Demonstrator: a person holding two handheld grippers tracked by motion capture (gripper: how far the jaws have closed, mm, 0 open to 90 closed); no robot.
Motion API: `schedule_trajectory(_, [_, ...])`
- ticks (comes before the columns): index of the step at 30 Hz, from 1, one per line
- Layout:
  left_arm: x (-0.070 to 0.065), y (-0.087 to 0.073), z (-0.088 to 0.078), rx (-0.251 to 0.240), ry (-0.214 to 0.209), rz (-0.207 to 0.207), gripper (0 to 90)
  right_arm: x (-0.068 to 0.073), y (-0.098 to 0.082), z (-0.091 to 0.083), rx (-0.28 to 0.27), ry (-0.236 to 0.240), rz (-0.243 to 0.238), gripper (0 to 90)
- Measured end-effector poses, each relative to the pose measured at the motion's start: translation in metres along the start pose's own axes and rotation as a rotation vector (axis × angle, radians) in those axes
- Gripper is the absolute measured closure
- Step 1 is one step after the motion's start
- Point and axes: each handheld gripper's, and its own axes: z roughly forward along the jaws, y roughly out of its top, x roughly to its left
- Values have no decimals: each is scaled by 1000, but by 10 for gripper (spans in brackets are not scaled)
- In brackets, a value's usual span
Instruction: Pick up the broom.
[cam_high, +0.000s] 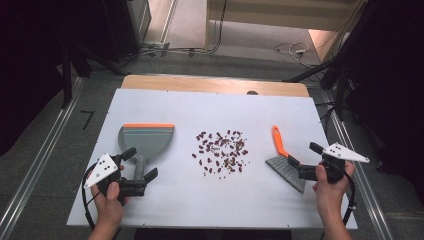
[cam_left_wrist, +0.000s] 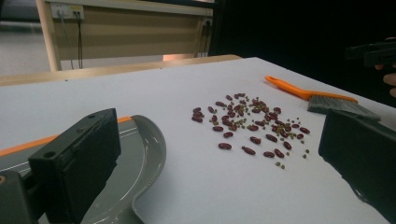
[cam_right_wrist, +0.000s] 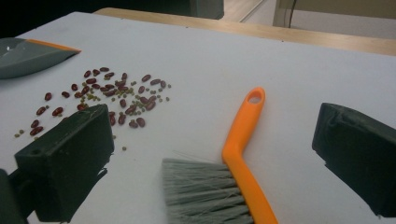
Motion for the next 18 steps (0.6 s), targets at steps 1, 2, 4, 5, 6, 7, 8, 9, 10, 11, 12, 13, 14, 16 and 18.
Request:
schedule_trajectory(1, [0, 0, 0, 2, 0, 1, 1, 0, 3, 3, 13, -5, -3, 0])
schedule_trajectory(2, [0, 0, 0, 5, 2, 2, 1, 0, 5, 6, 21, 1, -5, 0])
schedule_trajectory(4, [0, 0, 0, 18, 9, 13, 1, 0, 11, 10, 40, 5, -9, 0])
schedule_trajectory(5, [0, 0, 1, 30, 21, 23, 1, -1, 13, 13, 44, -1, -16, 0])
schedule_trajectory(6, [0, 0, 1, 40, 29, 33, 1, -1, 16, 16, 49, -6, -13, 0])
schedule_trajectory(7, [-1, 1, 1, 41, 28, 36, 1, -3, 20, 22, 63, -21, -7, 0])
schedule_trajectory(8, [-1, 2, 1, 40, 23, 38, 1, -3, 20, 22, 63, -21, -7, 0])
schedule_trajectory(9, [-1, 2, 2, 37, 20, 38, 1, -6, 23, 30, 95, -25, 17, 0])
schedule_trajectory(10, [-1, 2, 2, 37, 20, 38, 1, -9, 24, 35, 117, -21, 35, 0])
schedule_trajectory(11, [-2, 2, 3, 37, 19, 35, 1, -9, 24, 35, 117, -21, 35, 0])
schedule_trajectory(12, [-2, 2, 4, 41, 16, 34, 1, -12, 26, 44, 150, -18, 58, 0])
schedule_trajectory(13, [-2, 1, 4, 44, 14, 36, 1, -12, 27, 49, 174, -29, 57, 10])
schedule_trajectory(14, [-2, 1, 5, 49, 12, 38, 1, -13, 27, 53, 189, -53, 55, 55])
schedule_trajectory(16, [-2, 0, 5, 49, 6, 36, 1, -14, 29, 59, 198, -59, 65, 161])
schedule_trajectory(18, [-2, 1, 5, 36, -5, 21, 1, -16, 32, 65, 232, -79, 75, 258])
